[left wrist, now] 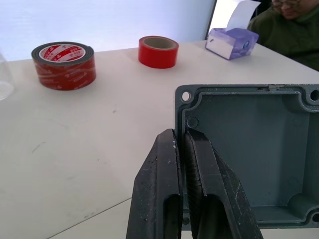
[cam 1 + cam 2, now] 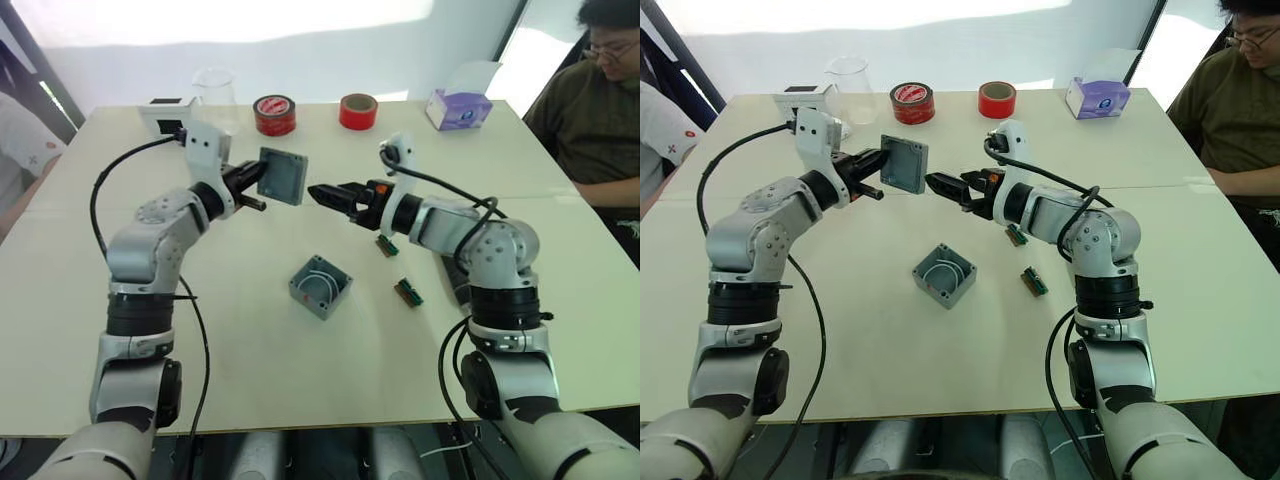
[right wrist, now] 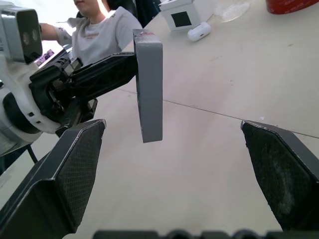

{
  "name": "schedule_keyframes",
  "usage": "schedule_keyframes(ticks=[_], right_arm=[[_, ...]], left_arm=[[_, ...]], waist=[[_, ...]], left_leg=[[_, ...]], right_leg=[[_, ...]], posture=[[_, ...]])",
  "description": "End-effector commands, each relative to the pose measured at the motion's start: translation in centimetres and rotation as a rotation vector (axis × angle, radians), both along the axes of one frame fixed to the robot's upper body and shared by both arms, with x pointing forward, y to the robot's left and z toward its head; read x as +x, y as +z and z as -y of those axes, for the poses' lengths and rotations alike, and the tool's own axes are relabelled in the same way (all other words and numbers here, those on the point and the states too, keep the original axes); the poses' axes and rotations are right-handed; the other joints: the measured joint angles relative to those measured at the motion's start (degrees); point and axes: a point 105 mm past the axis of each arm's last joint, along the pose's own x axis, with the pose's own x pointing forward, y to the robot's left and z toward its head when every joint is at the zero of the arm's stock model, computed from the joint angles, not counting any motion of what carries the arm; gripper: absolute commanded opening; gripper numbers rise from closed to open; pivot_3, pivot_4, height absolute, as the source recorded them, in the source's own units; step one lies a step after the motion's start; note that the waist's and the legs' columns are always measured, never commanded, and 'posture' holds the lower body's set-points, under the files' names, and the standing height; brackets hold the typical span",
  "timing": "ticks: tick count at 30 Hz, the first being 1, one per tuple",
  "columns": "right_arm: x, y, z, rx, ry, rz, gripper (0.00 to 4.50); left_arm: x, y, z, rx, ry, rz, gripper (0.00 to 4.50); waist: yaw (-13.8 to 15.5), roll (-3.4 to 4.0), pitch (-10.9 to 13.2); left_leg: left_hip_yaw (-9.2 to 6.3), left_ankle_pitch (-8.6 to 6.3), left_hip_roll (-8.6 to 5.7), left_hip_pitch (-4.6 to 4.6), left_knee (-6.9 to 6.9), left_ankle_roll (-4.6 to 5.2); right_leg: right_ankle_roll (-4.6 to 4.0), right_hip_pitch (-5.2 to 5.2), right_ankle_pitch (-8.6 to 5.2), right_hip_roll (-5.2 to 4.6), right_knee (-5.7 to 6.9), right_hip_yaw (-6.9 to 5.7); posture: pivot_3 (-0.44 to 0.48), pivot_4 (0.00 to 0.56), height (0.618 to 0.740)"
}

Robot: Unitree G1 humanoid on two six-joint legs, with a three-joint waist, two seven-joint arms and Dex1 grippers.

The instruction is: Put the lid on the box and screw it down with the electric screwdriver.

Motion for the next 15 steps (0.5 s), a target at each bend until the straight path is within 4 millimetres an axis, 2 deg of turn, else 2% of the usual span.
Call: schedule_keyframes(ticks=[1, 15], right_arm=[[-0.1, 2.0, -0.1, 0.018, 0.006, 0.076, 4.5], [0.2, 2.5, 0.0, 0.043, -0.026, 0.09, 4.5]], left_arm=[[-0.3, 2.6, 1.1, -0.008, -0.025, 0.097, 0.01], [-0.3, 2.7, 3.1, -0.013, -0.1, 0.093, 0.01]], waist=[[-0.32, 0.0, 0.0], [-0.39, 0.0, 0.0]], left_leg=[[0.0, 0.0, 0.0, 0.0, 0.0, 0.0], [0.0, 0.0, 0.02, 0.0, -0.01, 0.0]], right_leg=[[0.0, 0.0, 0.0, 0.0, 0.0, 0.0], [0.0, -0.01, 0.0, 0.02, 0.0, 0.0]], posture=[[0.0, 0.15, 0.74], [0.0, 0.15, 0.74]])
